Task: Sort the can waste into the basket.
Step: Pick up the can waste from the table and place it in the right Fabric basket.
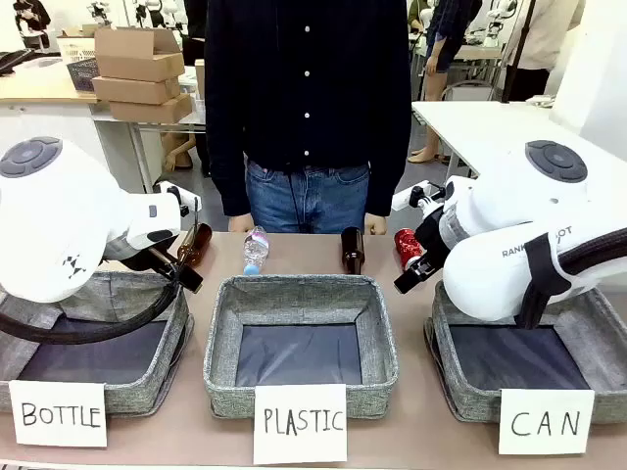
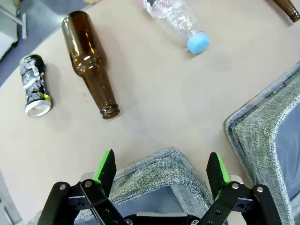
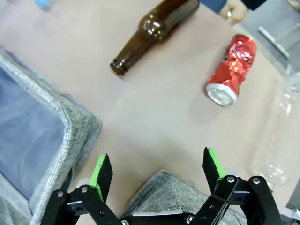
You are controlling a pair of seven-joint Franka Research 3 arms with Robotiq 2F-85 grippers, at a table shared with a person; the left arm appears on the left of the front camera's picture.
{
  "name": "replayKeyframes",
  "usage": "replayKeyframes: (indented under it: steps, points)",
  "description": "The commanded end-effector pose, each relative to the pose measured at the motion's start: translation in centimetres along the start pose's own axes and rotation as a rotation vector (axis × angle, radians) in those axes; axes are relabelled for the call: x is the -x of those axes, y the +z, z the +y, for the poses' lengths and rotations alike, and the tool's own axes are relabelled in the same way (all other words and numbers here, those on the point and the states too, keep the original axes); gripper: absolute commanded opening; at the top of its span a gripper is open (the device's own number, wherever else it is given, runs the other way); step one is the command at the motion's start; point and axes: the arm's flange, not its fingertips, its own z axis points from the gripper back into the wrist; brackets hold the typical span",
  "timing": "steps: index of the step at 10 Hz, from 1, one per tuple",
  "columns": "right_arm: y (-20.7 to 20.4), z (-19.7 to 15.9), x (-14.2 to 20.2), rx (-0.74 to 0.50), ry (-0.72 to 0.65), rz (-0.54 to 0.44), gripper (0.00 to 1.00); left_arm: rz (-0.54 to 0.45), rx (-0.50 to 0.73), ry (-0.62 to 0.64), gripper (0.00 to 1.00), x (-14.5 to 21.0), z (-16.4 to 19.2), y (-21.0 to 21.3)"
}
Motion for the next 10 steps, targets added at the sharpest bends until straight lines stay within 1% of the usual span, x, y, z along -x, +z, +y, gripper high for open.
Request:
replayKeyframes:
  steps: [1,9,10]
  points:
    - [0.0,0.0,0.0,0.000,0.000,0.000,1.00,0.000,0.000,0.000,1.00,0.0,0.0,0.0]
    - [0.0,0.0,0.0,0.000,0.000,0.000,1.00,0.000,0.000,0.000,1.00,0.0,0.0,0.0]
    - [3.3,-0.7,-0.9,-0.085,-0.080,-0.046,1.00,0.000,0.000,0.000,1.00,0.0,0.0,0.0]
